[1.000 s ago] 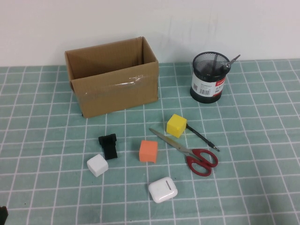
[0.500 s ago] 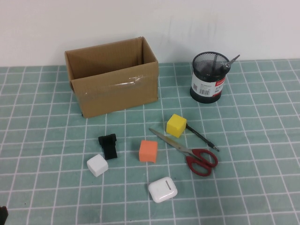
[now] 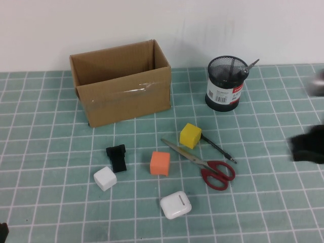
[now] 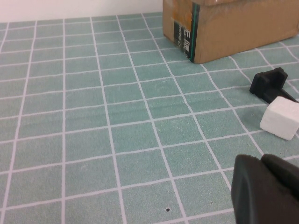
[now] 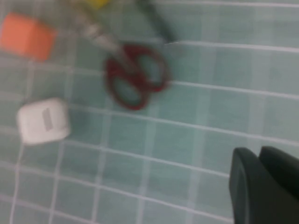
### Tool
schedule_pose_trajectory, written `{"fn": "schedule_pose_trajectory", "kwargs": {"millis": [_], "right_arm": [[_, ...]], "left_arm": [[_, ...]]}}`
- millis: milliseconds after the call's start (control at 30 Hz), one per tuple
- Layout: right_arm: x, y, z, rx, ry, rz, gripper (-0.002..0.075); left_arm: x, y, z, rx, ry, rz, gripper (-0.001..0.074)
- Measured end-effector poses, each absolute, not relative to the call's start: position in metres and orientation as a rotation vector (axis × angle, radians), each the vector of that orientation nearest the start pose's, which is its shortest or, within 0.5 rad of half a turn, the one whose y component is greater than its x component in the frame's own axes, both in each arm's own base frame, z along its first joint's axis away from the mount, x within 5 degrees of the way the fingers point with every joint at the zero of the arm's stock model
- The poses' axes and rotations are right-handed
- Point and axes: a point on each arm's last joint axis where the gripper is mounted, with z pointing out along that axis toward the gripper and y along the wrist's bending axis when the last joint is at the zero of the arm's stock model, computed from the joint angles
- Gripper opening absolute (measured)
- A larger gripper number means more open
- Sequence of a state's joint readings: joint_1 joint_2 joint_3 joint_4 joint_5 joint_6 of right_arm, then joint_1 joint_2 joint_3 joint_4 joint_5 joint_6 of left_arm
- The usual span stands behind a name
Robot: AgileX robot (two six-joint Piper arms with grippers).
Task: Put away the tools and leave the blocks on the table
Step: Pick up the scissors from the table
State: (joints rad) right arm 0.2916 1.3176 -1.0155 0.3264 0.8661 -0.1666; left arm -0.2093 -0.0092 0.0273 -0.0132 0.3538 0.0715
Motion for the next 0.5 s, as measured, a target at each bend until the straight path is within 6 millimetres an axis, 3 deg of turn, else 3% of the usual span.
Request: {"fn": "schedule_pose_trajectory", "kwargs": {"millis": [133,233,500], "right_arm": [[0.264,0.146,0.291,-0.793,2.602,0.333,-0.0002],[0.278,0.177,0.286,-0.970,2.603,0.288,0.0010],[0.320,0.224,0.265,-1.229,2.669,0.244,0.0238]], "left_arm": [[0.052,-0.011,0.172,0.252,1.841,-0.109,-0.0004],[0.052,-0.011,0.172,0.252,1.841,-0.109,-0.0004],[0.052,-0.011,0.172,0.252,1.841,-0.109,-0.0004]]}}
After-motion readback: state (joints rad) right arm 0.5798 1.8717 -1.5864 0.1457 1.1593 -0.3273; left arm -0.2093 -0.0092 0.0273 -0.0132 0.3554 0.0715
